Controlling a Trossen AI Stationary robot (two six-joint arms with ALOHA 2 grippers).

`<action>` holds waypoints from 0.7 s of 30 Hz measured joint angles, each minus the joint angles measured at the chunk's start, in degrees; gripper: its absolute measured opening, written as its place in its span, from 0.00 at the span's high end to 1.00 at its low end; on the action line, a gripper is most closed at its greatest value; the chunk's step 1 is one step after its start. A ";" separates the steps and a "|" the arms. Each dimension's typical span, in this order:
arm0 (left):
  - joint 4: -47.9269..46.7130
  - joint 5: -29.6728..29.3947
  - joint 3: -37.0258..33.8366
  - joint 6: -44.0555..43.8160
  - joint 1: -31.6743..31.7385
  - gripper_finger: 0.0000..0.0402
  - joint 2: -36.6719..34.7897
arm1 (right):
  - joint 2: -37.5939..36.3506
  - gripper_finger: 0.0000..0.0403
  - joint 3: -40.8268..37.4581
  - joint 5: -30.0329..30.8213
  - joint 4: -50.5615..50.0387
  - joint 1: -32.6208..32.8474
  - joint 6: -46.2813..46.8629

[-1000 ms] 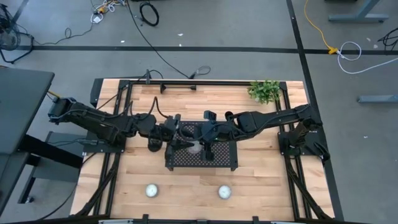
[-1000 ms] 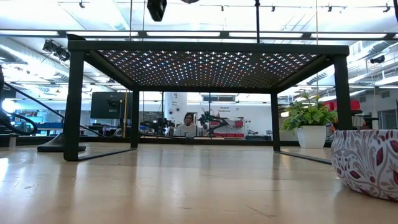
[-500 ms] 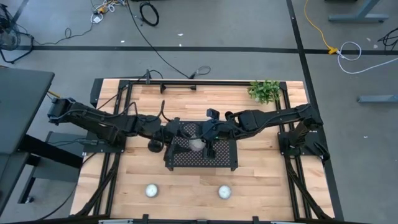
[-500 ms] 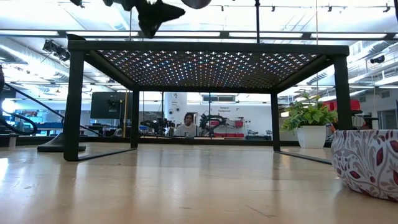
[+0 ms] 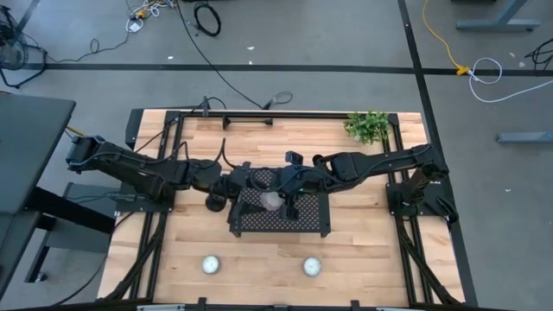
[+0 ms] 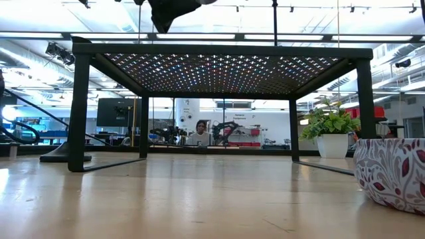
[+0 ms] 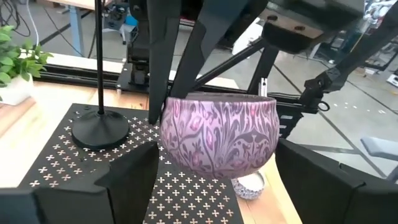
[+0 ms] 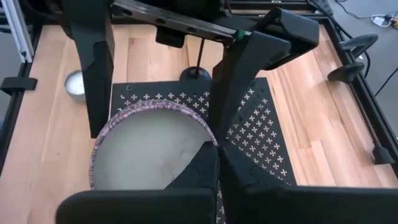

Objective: Pick & Place candle stick holders
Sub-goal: Put the pink patterned scented candle on the shelf

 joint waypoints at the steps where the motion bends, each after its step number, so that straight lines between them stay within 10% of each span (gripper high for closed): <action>1: 0.07 -0.12 0.00 0.02 0.00 0.19 0.00 | 0.00 1.00 -0.11 0.03 -0.01 0.02 0.00; 21: 6.41 2.43 0.00 -1.49 0.33 0.16 3.61 | 0.67 1.00 -0.42 -0.65 2.62 0.04 -0.85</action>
